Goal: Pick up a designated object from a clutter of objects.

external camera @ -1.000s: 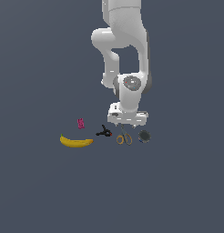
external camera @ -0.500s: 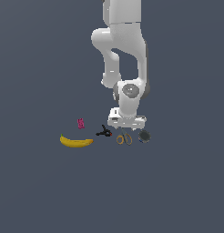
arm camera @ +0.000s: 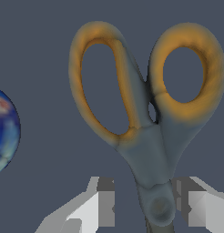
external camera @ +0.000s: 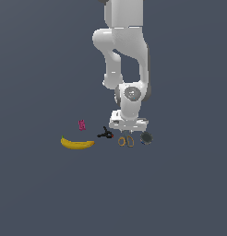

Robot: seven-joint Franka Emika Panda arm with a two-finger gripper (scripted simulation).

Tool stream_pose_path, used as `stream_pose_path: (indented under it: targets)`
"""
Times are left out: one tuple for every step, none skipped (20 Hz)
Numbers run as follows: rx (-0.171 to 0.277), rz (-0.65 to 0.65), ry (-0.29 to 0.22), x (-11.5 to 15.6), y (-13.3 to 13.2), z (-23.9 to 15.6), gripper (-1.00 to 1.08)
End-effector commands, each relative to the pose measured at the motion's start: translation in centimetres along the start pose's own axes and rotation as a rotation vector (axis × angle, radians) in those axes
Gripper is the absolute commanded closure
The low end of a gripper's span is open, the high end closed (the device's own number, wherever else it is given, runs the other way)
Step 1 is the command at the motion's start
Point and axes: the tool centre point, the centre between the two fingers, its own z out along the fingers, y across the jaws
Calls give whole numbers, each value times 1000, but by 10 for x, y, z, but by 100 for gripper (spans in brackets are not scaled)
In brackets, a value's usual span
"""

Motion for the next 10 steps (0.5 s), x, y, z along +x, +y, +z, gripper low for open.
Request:
stream_pose_path:
  targets:
    - [0,0,-1,0,0,2,108]
    - [0,0,-1,0,0,2,108]
    - [0,0,-1,0,0,2,108]
    - [0,0,-1,0,0,2,108]
    - [0,0,-1,0,0,2,108]
    - [0,1,0,0,0,0,108]
    - [0,1,0,0,0,0,108]
    - [0,1,0,0,0,-1,108]
    - [0,1,0,1,0,-2,108]
    - [0,1,0,1,-1,-4,108]
